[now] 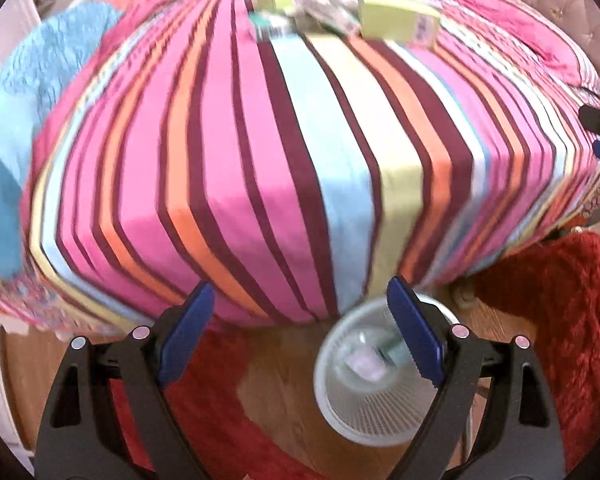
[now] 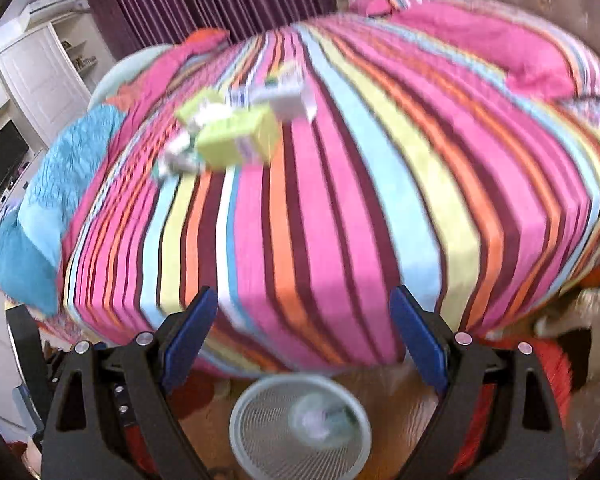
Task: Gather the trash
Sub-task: 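Move both tools back toward the boxes on the bed, then grasp the green tissue pack with the left tool while the right tool grasps the white box, then carry the tissue pack and white box over the wastebasket with both tools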
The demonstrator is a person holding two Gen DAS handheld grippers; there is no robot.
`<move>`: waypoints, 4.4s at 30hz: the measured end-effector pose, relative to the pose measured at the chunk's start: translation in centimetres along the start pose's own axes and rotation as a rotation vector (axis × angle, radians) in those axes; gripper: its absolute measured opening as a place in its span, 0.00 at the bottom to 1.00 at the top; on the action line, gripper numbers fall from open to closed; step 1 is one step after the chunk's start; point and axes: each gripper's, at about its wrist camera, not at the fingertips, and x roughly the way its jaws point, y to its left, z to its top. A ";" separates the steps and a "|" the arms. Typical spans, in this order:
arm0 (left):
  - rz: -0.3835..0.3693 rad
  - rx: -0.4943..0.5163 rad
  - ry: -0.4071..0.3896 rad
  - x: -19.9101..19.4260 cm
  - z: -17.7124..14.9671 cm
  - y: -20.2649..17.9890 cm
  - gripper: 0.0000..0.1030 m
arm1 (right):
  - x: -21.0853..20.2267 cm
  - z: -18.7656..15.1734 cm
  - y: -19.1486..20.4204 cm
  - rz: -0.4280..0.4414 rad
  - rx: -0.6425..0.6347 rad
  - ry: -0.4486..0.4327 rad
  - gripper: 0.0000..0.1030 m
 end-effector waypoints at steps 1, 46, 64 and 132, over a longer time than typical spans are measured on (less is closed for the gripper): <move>0.007 0.006 -0.013 0.0 0.7 0.3 0.83 | 0.1 0.7 -0.1 -0.005 0.000 -0.012 0.81; -0.075 0.449 -0.115 10.2 23.7 3.5 0.91 | 14.1 15.7 -0.3 0.018 -0.381 0.082 0.81; -0.181 0.232 -0.018 13.8 27.2 3.8 0.91 | 18.8 17.7 3.1 0.072 -0.479 0.160 0.81; -0.178 -0.081 -0.026 -1.5 -1.1 -2.7 0.57 | 2.3 -6.3 1.7 0.134 0.066 0.232 0.32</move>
